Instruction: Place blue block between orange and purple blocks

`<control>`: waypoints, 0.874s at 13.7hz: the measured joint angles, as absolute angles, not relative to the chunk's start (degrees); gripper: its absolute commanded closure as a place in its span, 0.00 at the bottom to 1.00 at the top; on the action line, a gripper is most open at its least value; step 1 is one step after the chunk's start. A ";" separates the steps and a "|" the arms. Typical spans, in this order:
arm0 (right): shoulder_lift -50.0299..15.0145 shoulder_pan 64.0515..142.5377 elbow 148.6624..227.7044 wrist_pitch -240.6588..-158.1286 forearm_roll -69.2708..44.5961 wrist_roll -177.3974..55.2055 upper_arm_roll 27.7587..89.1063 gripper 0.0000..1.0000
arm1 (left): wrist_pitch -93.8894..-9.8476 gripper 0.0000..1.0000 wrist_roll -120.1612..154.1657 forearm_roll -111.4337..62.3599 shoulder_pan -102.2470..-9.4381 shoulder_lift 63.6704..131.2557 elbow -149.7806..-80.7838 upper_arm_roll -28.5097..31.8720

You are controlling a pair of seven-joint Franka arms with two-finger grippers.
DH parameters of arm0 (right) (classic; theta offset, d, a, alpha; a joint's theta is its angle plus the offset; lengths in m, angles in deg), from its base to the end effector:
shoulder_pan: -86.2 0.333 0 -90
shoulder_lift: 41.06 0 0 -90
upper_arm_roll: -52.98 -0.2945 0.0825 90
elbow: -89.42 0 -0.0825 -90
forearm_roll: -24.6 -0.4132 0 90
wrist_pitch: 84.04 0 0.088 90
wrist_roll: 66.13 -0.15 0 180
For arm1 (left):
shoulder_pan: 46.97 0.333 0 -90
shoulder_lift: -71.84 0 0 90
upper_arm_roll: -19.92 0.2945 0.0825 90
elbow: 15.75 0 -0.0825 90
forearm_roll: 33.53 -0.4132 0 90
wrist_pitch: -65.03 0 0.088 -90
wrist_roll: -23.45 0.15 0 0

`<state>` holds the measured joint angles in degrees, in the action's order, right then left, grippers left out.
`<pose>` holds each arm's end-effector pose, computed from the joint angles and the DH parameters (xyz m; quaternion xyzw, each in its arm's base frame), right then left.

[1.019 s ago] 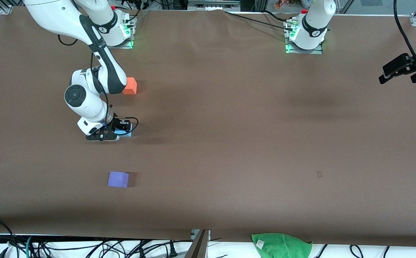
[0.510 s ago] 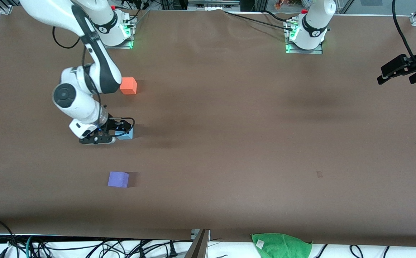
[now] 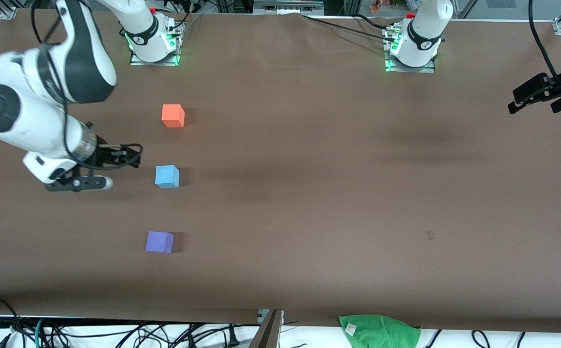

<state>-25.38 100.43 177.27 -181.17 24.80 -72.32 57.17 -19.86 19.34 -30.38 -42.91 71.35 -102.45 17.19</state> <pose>0.6402 0.1164 0.4194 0.9978 0.0347 -0.0533 0.0194 0.5714 0.0045 0.5861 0.9985 0.0453 -0.0122 0.0269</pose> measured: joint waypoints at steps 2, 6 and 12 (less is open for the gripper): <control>-25.42 100.44 171.37 -173.65 25.32 -72.32 57.70 0.00 | -19.81 0.00 19.35 -30.38 -42.91 71.35 -102.45 17.20; -26.02 100.22 166.03 -165.83 25.32 -72.55 59.08 0.00 | -19.70 0.00 19.34 -30.38 -42.90 71.36 -102.44 17.21; -31.38 93.81 168.33 -165.74 25.33 -72.53 54.90 0.00 | -19.64 0.00 19.34 -30.38 -42.90 71.36 -102.43 17.20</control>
